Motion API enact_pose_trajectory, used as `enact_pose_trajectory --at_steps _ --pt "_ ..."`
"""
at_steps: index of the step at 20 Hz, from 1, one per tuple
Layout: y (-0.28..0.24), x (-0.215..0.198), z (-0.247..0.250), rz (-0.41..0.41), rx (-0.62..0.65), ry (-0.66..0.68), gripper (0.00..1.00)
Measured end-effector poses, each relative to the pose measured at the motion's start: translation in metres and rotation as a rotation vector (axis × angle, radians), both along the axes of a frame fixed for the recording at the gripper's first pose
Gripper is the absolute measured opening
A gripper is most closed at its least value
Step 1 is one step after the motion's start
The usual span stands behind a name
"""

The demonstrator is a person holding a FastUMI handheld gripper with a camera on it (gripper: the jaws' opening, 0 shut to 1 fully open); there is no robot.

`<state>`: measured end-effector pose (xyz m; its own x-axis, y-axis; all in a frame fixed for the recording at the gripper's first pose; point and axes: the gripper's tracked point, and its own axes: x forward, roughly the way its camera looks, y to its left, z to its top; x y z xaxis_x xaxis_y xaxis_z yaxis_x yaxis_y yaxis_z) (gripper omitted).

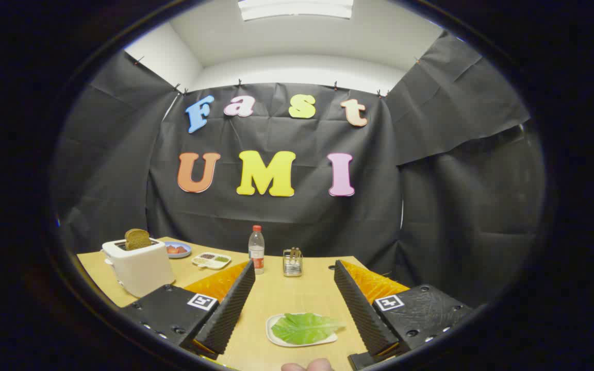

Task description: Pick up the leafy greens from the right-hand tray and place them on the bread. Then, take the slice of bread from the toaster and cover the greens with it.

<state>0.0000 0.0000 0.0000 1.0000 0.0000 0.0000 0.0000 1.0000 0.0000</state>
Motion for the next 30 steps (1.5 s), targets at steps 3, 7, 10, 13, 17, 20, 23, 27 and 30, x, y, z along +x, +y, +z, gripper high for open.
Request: enact_pose_trajectory --at_steps 3,7,10,13,17,20,23,27,30 --pt "0.005 -0.001 -0.001 0.009 -0.001 0.002 0.95" --pt "0.010 -0.002 -0.002 0.018 -0.011 -0.003 0.95" --pt "0.013 -0.002 -0.004 0.023 -0.007 0.006 0.95" --pt "0.014 -0.002 -0.008 0.027 -0.005 0.018 0.95" --pt "0.014 -0.005 -0.007 0.029 -0.016 0.018 0.95" --pt "0.007 -0.006 -0.007 0.016 -0.034 0.016 0.95" --pt "0.001 -0.007 -0.009 0.005 -0.025 0.018 0.95" --pt "-0.006 -0.007 -0.014 -0.007 -0.013 0.024 0.95" --pt "-0.017 -0.006 -0.021 -0.027 -0.017 0.029 0.95"
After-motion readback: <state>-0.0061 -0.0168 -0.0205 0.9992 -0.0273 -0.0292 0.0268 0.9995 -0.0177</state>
